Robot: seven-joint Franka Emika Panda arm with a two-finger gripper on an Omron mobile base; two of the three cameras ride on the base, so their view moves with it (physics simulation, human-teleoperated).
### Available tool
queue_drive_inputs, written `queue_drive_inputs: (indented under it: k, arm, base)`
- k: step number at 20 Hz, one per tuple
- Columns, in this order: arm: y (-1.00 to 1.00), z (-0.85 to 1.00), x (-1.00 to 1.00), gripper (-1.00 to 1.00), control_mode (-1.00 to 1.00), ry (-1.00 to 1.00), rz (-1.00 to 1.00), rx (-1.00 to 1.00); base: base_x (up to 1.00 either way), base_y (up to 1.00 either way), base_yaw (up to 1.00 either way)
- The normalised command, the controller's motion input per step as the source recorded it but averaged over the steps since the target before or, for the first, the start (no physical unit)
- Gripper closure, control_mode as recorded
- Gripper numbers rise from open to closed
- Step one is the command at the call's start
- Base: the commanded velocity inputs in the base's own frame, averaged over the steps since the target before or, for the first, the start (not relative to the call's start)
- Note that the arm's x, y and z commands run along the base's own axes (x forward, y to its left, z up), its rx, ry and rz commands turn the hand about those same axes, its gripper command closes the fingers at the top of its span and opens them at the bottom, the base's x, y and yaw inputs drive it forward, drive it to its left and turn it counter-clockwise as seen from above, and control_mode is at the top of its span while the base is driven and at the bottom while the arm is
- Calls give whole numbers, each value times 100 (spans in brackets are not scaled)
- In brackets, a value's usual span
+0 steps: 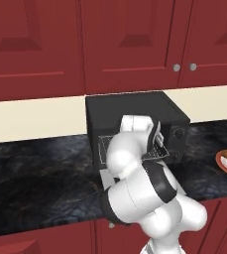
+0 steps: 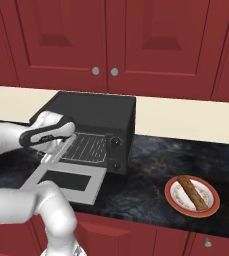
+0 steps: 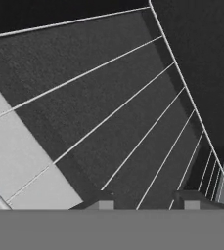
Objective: Pull the toaster oven rack outwards. Pick up the baguette from the plate and place it on the toaster oven rack. Close the toaster oven door fully and set the temperature to the lowest setting.
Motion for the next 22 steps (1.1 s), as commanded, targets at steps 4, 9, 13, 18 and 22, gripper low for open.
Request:
queue_drive_inputs:
  k: [4, 9, 13, 18, 22]
  arm:
    - [10, -98, -100, -100, -100, 69, 2, -2]
    - [19, -100, -100, -100, -100, 50, 4, -9]
    - [26, -100, -100, -100, -100, 44, 6, -9]
    - [22, -100, -100, -100, -100, 45, 6, -3]
    - [22, -100, -100, -100, -100, 51, 5, 0]
  base:
    - [0, 0, 0]
    - [0, 0, 0]
    - [0, 0, 0]
    - [0, 0, 0]
    - [0, 0, 0]
